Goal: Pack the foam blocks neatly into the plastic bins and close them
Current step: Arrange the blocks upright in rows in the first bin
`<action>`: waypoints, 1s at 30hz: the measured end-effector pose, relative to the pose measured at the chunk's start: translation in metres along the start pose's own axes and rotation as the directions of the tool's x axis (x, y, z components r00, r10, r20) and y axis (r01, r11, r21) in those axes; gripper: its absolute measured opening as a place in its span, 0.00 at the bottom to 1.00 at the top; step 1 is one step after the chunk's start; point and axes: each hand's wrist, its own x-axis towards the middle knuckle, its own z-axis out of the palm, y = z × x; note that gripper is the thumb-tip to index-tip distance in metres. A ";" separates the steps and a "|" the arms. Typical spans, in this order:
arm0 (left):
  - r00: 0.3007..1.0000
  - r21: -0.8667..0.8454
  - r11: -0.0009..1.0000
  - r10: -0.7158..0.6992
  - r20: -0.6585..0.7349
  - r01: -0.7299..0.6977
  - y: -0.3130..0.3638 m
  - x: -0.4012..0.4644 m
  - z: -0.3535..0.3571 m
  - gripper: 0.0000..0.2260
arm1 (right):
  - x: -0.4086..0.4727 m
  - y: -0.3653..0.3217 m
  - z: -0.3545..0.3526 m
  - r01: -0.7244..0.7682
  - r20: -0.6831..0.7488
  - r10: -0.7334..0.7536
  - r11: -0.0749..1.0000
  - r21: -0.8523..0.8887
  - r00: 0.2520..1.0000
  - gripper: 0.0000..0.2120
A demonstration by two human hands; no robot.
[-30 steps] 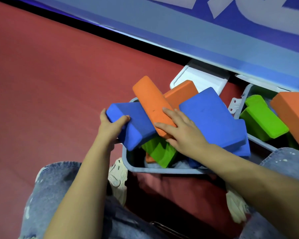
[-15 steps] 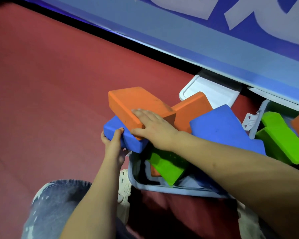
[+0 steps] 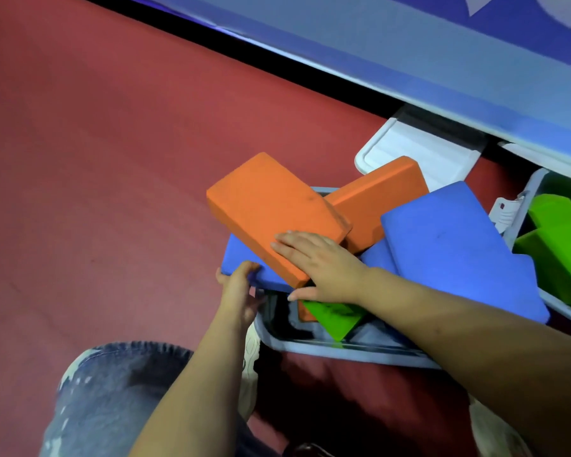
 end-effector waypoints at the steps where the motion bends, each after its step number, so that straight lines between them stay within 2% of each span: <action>1: 0.998 0.000 0.999 -0.041 -0.041 0.041 0.002 0.001 0.000 0.18 | -0.005 0.000 0.004 0.007 0.006 -0.007 1.000 0.001 1.000 0.47; 3: 0.982 -0.024 0.996 -0.091 -0.168 0.088 0.011 0.000 0.001 0.09 | -0.014 0.003 0.010 0.001 0.025 -0.001 1.000 -0.011 1.000 0.49; 4: 0.963 -0.020 0.997 -0.074 -0.259 0.071 0.017 -0.003 0.003 0.08 | -0.018 0.004 0.012 -0.009 0.021 0.009 1.000 -0.009 1.000 0.50; 5: 0.935 0.033 0.999 0.014 -0.356 -0.002 0.023 -0.004 0.005 0.11 | -0.021 0.004 0.013 -0.017 0.016 0.017 1.000 0.002 1.000 0.50; 6: 0.889 0.168 0.976 0.199 -0.412 -0.141 0.028 -0.009 0.010 0.17 | -0.022 0.003 0.012 -0.024 0.014 0.024 0.999 0.022 1.000 0.50; 7: 0.821 0.359 0.874 0.451 -0.351 -0.327 0.032 -0.014 0.015 0.23 | -0.022 0.002 0.012 -0.024 0.004 0.024 0.999 0.041 1.000 0.50; 8: 0.721 0.531 0.679 0.672 -0.171 -0.507 0.034 -0.020 0.021 0.25 | -0.020 0.001 0.010 -0.028 -0.001 0.029 0.997 0.065 1.000 0.48; 9: 0.627 0.644 0.453 0.777 0.055 -0.617 0.034 -0.025 0.029 0.26 | -0.017 -0.001 0.008 -0.031 -0.002 0.031 0.995 0.090 1.000 0.46; 10: 0.583 0.705 0.265 0.772 0.253 -0.657 0.033 -0.029 0.037 0.25 | -0.014 -0.003 0.006 -0.034 -0.005 0.034 0.993 0.115 0.999 0.43; 11: 0.596 0.747 0.140 0.704 0.386 -0.649 0.029 -0.030 0.041 0.23 | -0.012 -0.004 0.005 -0.039 -0.021 0.042 0.991 0.131 0.999 0.39; 12: 0.641 0.782 0.069 0.620 0.452 -0.619 0.026 -0.029 0.043 0.21 | -0.012 -0.004 0.004 -0.056 -0.045 0.063 0.988 0.146 0.997 0.36; 13: 0.679 0.803 0.038 0.559 0.476 -0.595 0.023 -0.026 0.042 0.20 | -0.016 -0.005 0.004 -0.085 -0.065 0.097 0.982 0.167 0.993 0.35; 15: 0.695 0.810 -0.003 0.513 0.504 -0.586 0.024 -0.021 0.037 0.21 | -0.034 -0.012 0.007 -0.195 -0.060 0.217 0.948 0.253 0.974 0.38; 18: 0.720 0.814 -0.014 0.460 0.521 -0.580 0.031 -0.020 0.031 0.22 | -0.079 -0.024 0.025 -0.400 -0.121 0.465 0.846 0.354 0.877 0.38; 19: 0.737 0.825 -0.010 0.443 0.510 -0.565 0.034 -0.021 0.030 0.22 | -0.093 -0.027 0.036 -0.478 -0.134 0.570 0.776 0.411 0.810 0.36; 20: 0.750 0.834 -0.019 0.426 0.505 -0.551 0.036 -0.023 0.030 0.22 | -0.104 -0.026 0.048 -0.573 -0.084 0.694 0.651 0.499 0.715 0.33; 22: 0.762 0.842 -0.069 0.392 0.516 -0.535 0.040 -0.026 0.031 0.23 | -0.117 -0.021 0.068 -0.756 0.226 0.837 0.290 0.587 0.498 0.23; 24: 0.774 0.850 -0.110 0.366 0.517 -0.516 0.044 -0.026 0.031 0.23 | -0.121 -0.014 0.078 -0.846 0.507 0.820 -0.056 0.531 0.264 0.15; 25: 0.784 0.856 -0.115 0.357 0.508 -0.503 0.046 -0.026 0.031 0.23 | -0.119 -0.010 0.080 -0.794 0.643 0.745 -0.275 0.542 0.180 0.13; 26: 0.792 0.862 -0.111 0.350 0.500 -0.495 0.048 -0.025 0.030 0.23 | -0.116 -0.006 0.080 -0.671 0.769 0.621 -0.506 0.542 0.153 0.15; 27: 0.799 0.865 -0.098 0.346 0.492 -0.491 0.050 -0.024 0.029 0.23 | -0.113 -0.004 0.082 -0.540 0.828 0.540 -0.657 0.526 0.151 0.20; 28: 0.804 0.869 -0.081 0.344 0.485 -0.489 0.051 -0.023 0.029 0.23 | -0.110 -0.001 0.085 -0.444 0.844 0.514 -0.727 0.524 0.154 0.24; 30: 0.813 0.880 -0.071 0.352 0.463 -0.470 0.051 -0.024 0.033 0.22 | -0.106 0.003 0.101 -0.353 0.831 0.543 -0.760 0.546 0.118 0.33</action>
